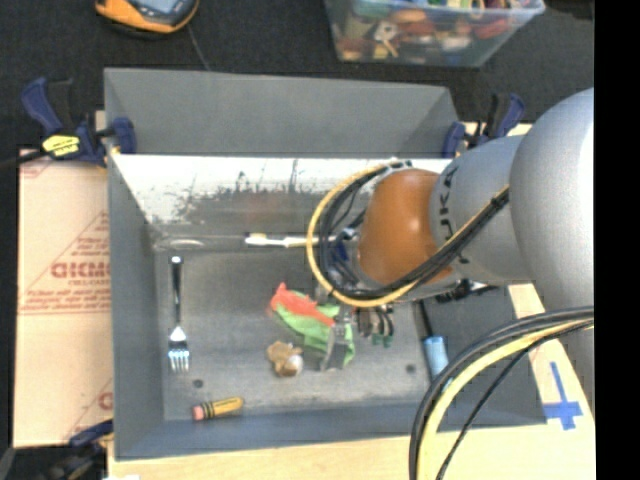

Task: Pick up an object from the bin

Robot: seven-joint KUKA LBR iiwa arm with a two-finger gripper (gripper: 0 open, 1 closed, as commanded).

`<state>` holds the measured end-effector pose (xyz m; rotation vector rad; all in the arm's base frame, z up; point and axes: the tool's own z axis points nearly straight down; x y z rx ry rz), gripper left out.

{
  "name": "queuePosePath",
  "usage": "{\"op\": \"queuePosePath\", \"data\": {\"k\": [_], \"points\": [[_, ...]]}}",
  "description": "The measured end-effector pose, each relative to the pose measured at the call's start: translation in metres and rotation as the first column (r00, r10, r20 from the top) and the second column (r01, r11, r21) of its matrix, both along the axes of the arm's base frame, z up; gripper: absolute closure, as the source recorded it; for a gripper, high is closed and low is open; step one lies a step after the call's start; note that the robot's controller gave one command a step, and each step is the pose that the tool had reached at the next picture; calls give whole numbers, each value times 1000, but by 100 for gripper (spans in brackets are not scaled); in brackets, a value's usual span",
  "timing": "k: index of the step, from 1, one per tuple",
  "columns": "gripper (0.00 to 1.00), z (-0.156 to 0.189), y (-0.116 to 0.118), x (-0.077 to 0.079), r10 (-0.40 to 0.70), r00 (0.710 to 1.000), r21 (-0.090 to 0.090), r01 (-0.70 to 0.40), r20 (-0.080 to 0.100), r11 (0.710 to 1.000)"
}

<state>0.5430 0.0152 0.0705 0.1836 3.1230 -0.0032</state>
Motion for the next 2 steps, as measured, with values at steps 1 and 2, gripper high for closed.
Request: {"op": "queuePosePath", "data": {"k": [1,2], "points": [[100,1,-8,-10,-63,998,4,63,-15,998],[100,1,-8,-10,-62,998,4,62,-15,998]]}}
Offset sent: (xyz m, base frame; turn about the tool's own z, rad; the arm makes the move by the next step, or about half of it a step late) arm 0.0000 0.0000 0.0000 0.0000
